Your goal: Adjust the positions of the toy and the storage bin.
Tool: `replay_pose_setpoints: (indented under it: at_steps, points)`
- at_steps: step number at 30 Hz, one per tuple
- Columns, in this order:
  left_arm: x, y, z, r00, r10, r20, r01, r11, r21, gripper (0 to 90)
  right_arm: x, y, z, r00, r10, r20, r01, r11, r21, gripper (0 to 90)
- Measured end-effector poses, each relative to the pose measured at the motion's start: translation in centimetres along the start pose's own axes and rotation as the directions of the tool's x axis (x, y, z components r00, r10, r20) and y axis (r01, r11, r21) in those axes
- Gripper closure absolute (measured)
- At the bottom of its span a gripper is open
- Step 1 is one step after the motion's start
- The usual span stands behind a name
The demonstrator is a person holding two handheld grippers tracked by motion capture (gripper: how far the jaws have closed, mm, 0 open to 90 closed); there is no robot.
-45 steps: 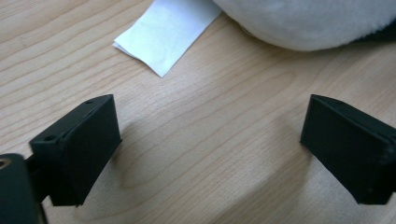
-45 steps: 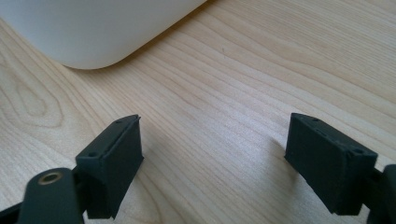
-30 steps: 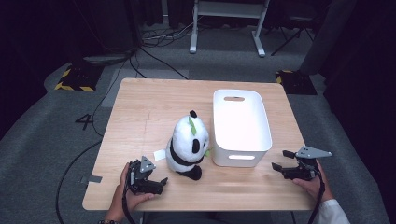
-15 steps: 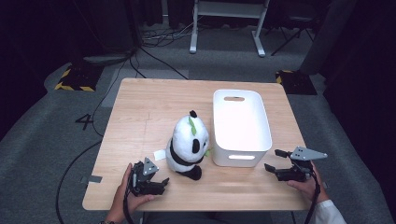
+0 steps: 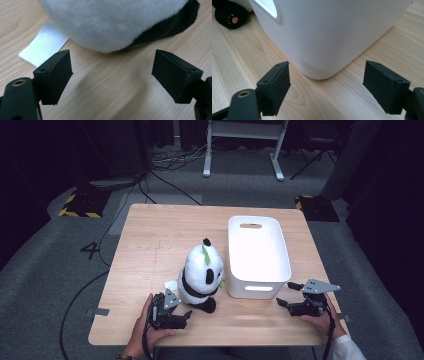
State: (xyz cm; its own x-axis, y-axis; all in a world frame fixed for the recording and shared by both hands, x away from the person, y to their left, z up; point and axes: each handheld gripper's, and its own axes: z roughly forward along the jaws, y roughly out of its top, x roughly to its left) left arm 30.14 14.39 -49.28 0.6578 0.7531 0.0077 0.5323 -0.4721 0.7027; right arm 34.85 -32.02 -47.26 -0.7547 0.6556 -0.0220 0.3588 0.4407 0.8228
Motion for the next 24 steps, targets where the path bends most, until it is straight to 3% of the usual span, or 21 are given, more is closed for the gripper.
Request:
replay_pose_setpoints:
  at_steps: [8, 24]
  points:
    - [-0.8, 0.9, 1.1, 0.9995, 0.013, -0.028, -0.013, 0.9999, 0.006, 16.5, -0.4, -0.4, 0.2, 0.9999, 0.006, 0.009, -0.006, 1.000, 0.014, 22.2]
    - [0.0, 2.2, 2.7, 0.9997, -0.011, -0.023, 0.011, 0.9999, -0.001, 15.6, -1.9, -1.6, 0.1, 0.9989, 0.021, 0.042, -0.023, 0.999, 0.046, 22.8]
